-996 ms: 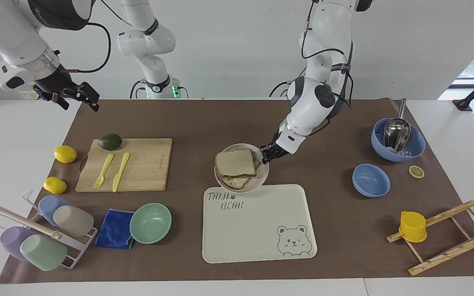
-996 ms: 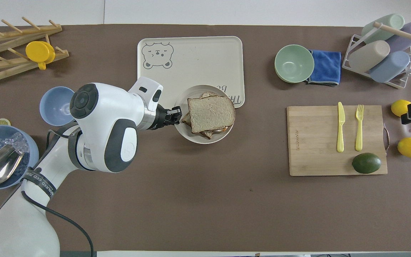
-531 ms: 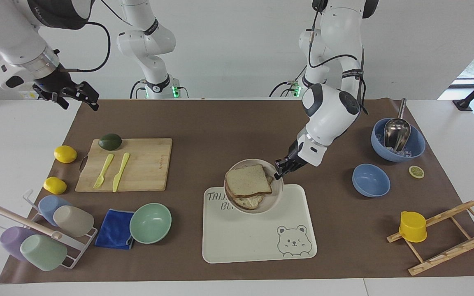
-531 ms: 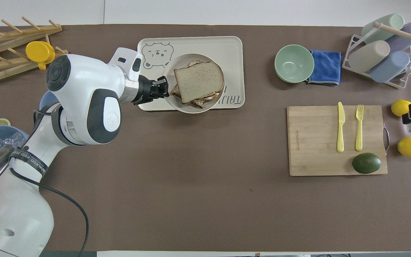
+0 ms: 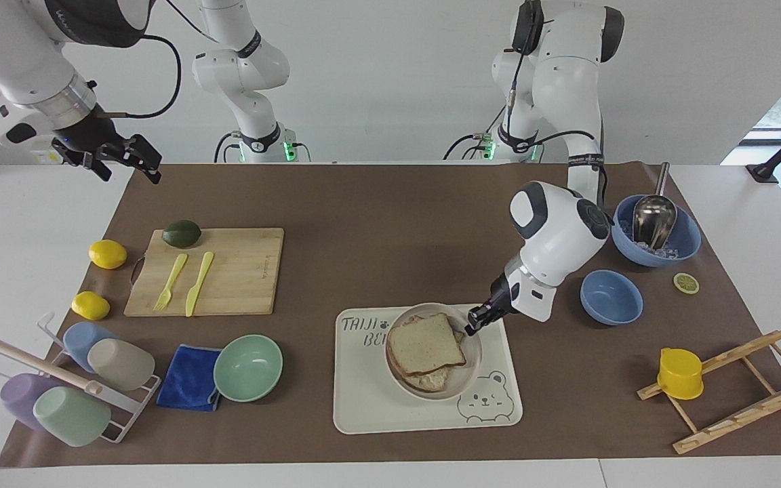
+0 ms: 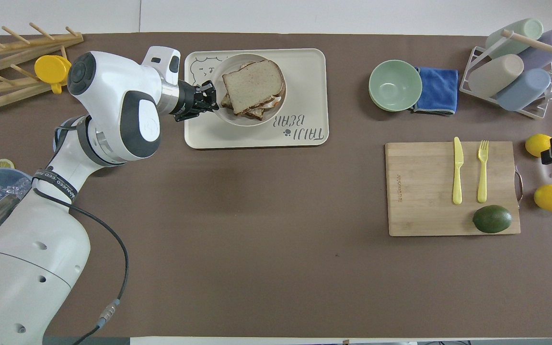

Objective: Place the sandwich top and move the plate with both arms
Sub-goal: 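Slide the plate with the left gripper onto the cream bear tray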

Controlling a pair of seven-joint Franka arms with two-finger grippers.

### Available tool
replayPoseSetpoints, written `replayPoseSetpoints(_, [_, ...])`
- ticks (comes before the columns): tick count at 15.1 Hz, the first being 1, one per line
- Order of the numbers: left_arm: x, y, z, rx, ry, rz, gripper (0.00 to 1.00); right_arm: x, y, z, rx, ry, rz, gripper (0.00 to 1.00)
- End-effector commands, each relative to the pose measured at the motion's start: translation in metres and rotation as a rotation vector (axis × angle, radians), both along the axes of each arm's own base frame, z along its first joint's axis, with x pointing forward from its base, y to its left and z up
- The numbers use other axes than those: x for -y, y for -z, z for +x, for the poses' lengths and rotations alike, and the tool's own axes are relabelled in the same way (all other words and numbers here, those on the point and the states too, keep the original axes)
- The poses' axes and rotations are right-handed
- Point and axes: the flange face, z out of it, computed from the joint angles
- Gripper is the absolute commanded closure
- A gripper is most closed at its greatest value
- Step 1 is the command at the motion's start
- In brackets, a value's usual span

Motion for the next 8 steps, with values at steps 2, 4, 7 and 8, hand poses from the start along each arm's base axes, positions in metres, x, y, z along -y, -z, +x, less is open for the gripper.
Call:
replayPoseSetpoints(2, [0.011, 0.0, 0.009, 0.039, -0.02, -0.017, 1.0, 0.005, -0.004, -0.004, 0.032, -0.01, -0.004, 0.0])
replayPoseSetpoints(4, [0.028, 0.005, 0.002, 0.079, -0.022, -0.012, 1.0, 0.002, -0.004, -0.003, 0.033, -0.016, -0.004, 0.0])
replayPoseSetpoints(7, [0.028, 0.012, -0.001, 0.071, -0.022, -0.005, 1.0, 0.005, -0.003, -0.005, 0.026, -0.01, -0.003, 0.0])
replayPoseSetpoints(8, [0.029, 0.018, -0.004, 0.065, -0.019, 0.002, 1.0, 0.006, -0.003, -0.005, 0.023, -0.007, -0.002, 0.0])
